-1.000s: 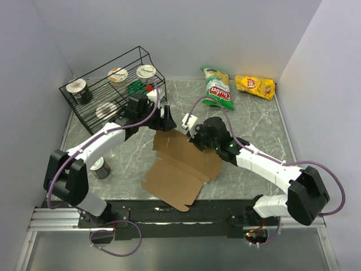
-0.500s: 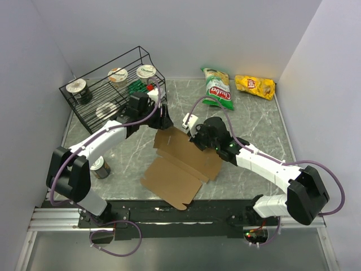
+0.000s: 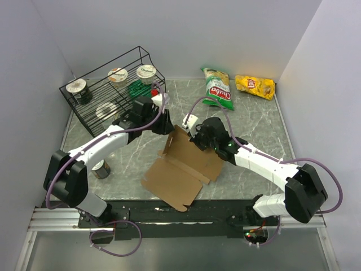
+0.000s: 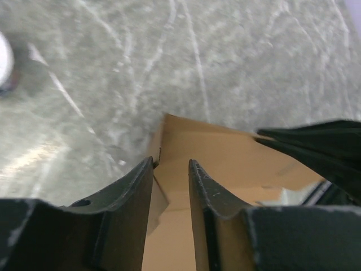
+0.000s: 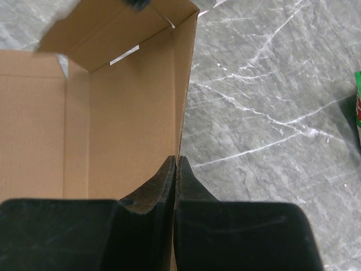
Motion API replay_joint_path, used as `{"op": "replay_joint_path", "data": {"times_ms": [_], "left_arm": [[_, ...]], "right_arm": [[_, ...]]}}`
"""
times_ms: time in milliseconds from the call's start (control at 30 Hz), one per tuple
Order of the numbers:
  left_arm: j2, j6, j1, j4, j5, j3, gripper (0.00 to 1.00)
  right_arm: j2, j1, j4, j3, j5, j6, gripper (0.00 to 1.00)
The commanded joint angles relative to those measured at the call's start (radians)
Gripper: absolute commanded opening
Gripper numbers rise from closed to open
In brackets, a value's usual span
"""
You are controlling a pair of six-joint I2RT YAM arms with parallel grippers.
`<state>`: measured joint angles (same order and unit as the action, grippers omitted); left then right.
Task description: Fold the paper box
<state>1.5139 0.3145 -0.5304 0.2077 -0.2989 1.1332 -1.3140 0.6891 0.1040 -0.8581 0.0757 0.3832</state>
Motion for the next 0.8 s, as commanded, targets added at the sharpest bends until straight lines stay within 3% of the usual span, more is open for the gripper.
{"op": "replay_joint_path", "data": {"times_ms": [0,500,600,700,767], "left_arm": [[-0.041,0.061,-0.045,-0.03,-0.092,-0.03,0.35],[-0.006,0.032,-0.054,-0.016,-0.031,0.026,0.42],[0.032,0.02,-0.054,0.01,0.012,0.057,0.37],[0.06,-0.003,-0.054,0.062,0.076,0.083,0.24],[0.068,-0.014,-0.054,0.076,0.093,0.085,0.23]], "right_arm": [[-0.005,0.004,-0.076,-0.005,0.006,0.005,0.0],[-0.013,0.006,-0.081,-0.007,0.015,-0.001,0.0],[-0.01,0.006,-0.079,-0.004,0.016,-0.001,0.0],[-0.002,0.004,-0.078,-0.001,0.015,-0.001,0.0],[0.002,0.004,-0.081,0.004,0.015,-0.001,0.0]]}}
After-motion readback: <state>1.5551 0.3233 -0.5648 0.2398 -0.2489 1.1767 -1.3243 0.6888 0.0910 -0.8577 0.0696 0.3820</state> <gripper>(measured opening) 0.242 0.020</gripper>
